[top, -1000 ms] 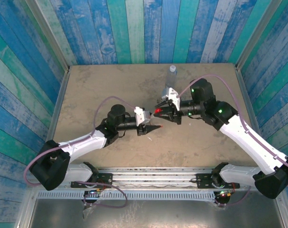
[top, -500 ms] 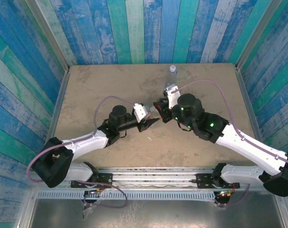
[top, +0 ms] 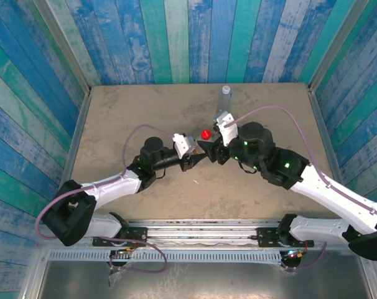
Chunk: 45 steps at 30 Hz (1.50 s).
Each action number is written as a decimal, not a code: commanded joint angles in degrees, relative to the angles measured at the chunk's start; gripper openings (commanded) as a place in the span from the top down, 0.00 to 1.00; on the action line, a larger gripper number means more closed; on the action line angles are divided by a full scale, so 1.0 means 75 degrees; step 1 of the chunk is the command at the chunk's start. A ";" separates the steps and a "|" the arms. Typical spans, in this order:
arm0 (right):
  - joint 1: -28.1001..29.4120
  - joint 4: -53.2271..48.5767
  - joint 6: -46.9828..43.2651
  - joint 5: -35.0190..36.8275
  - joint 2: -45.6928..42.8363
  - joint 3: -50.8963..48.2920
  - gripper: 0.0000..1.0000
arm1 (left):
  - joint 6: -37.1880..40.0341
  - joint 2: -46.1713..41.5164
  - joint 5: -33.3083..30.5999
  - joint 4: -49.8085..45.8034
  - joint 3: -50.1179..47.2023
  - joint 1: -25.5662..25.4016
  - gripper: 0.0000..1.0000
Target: Screw on the bottle caps
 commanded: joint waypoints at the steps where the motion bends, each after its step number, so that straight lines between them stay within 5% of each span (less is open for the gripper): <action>1: -0.0040 -0.0322 -0.0509 -0.0239 -0.0038 0.0227 0.27 | -0.0037 0.0151 0.0456 0.0286 0.0053 -0.0002 0.47; 9: -0.0142 -0.0361 -0.0182 -0.0043 0.0364 0.0296 0.38 | 0.0118 0.0098 0.0497 0.0061 0.0141 0.0004 0.47; 21: -0.0333 -0.0379 0.0118 -0.0393 0.0656 0.0325 0.75 | 0.0128 -0.0016 0.0260 0.0016 0.0024 -0.0002 0.40; 29: -0.0715 -0.0181 0.0222 -0.0048 0.0776 0.0295 0.76 | 0.0046 -0.0312 0.0061 0.0179 -0.0275 -0.0001 0.02; 45: -0.2228 0.0989 0.0040 -0.0603 0.2912 0.0736 0.75 | -0.0967 -0.2767 -0.2006 0.0250 -0.2807 -0.0002 0.06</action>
